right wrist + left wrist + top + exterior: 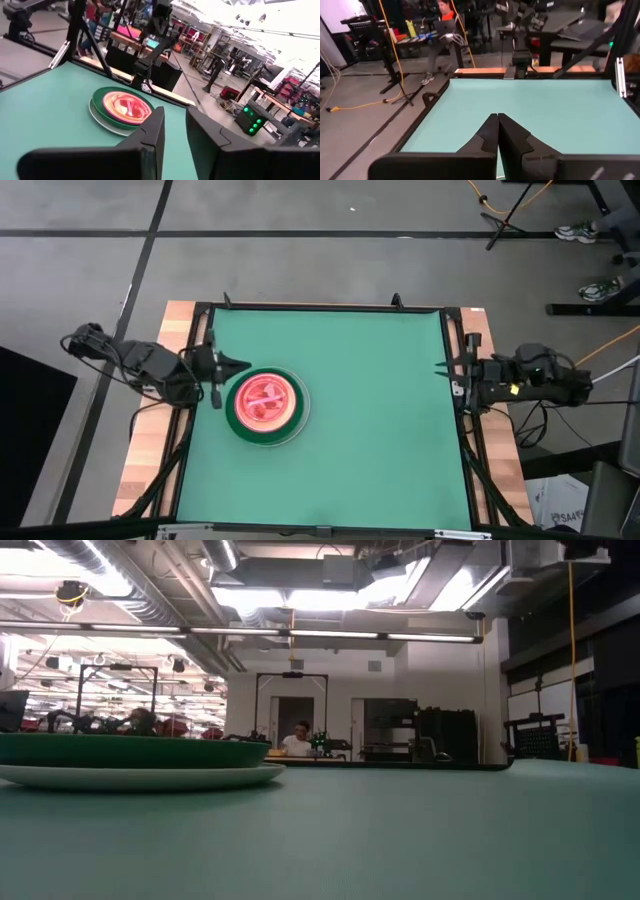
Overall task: Stack plastic plates
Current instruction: Return to Home Position
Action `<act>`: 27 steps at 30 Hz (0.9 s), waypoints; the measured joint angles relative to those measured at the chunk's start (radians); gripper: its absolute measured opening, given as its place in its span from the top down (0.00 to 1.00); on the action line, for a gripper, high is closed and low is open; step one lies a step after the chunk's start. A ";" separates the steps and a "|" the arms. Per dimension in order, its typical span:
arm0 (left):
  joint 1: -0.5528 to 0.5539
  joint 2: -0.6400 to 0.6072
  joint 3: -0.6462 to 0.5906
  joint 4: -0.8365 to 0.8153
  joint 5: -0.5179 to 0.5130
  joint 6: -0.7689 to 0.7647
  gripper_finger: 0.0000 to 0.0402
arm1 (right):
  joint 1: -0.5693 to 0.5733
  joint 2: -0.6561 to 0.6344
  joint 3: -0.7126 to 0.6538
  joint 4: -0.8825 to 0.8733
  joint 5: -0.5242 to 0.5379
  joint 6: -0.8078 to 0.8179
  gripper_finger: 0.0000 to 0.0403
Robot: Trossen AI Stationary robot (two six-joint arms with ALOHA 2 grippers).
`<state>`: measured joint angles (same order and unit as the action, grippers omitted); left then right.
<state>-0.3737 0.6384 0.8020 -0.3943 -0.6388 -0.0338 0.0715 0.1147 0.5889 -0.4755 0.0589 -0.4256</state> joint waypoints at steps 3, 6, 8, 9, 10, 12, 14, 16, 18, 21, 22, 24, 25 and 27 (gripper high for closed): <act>0.000 -0.095 -0.119 0.074 0.000 -0.013 1.00 | 0.000 -0.052 -0.054 0.012 0.001 0.014 0.81; 0.000 -0.194 -0.231 0.148 0.001 -0.016 1.00 | 0.000 -0.096 -0.109 0.026 0.001 0.018 0.81; 0.000 -0.259 -0.300 0.206 0.001 -0.011 1.00 | 0.000 -0.113 -0.157 0.058 0.001 0.030 0.81; 0.000 -0.290 -0.330 0.229 0.001 -0.007 1.00 | 0.000 -0.112 -0.178 0.079 0.001 0.034 0.81; 0.000 -0.321 -0.360 0.247 0.001 -0.004 1.00 | 0.000 -0.111 -0.198 0.088 0.000 0.038 0.81; 0.000 -0.375 -0.421 0.285 0.001 0.001 1.00 | 0.000 -0.110 -0.242 0.125 -0.010 0.053 0.81; 0.000 -0.426 -0.475 0.324 0.001 0.009 1.00 | 0.000 -0.110 -0.287 0.168 -0.021 0.059 0.81; 0.000 -0.470 -0.520 0.357 0.001 0.020 1.00 | 0.000 -0.111 -0.328 0.210 -0.035 0.059 0.81; 0.000 -0.508 -0.560 0.377 0.001 0.028 1.00 | 0.000 -0.112 -0.361 0.274 -0.051 0.058 0.81; 0.000 -0.554 -0.611 0.425 0.001 0.061 1.00 | 0.000 -0.112 -0.403 0.340 -0.052 0.058 0.81; 0.000 -0.567 -0.626 0.446 0.001 0.072 1.00 | 0.000 -0.112 -0.418 0.360 -0.052 0.058 0.81; 0.003 -0.589 -0.658 0.486 0.001 0.109 1.00 | 0.000 -0.111 -0.436 0.389 -0.052 0.055 0.81; 0.007 -0.598 -0.673 0.511 0.001 0.131 1.00 | 0.000 -0.111 -0.443 0.405 -0.051 0.055 0.81; 0.022 -0.612 -0.701 0.565 0.000 0.172 1.00 | 0.000 -0.111 -0.458 0.426 -0.037 0.055 0.81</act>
<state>-0.3520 0.0269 0.1013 0.1708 -0.6384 0.1384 0.0715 0.0032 0.1309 -0.0493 0.0219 -0.3705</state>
